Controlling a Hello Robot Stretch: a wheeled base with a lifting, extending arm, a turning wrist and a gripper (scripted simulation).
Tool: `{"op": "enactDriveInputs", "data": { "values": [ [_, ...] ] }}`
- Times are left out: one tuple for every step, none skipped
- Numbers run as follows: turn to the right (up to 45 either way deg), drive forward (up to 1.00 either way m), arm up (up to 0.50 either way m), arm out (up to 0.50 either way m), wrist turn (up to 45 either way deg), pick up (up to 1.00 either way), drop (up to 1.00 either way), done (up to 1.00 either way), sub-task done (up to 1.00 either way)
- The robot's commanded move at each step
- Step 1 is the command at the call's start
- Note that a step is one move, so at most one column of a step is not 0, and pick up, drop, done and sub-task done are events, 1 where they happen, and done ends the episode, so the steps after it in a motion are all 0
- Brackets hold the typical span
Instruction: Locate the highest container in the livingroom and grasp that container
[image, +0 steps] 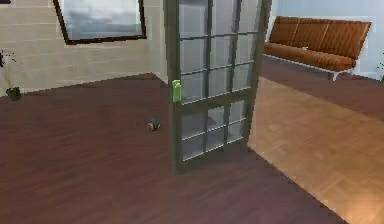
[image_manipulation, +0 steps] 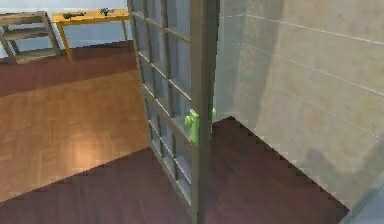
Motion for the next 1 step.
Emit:
{"op": "enactDriveInputs", "data": {
  "values": [
    [33.0,0.00,0.00,0.00,0.0,0.00,0.00,0.00,0.00]
  ]
}}
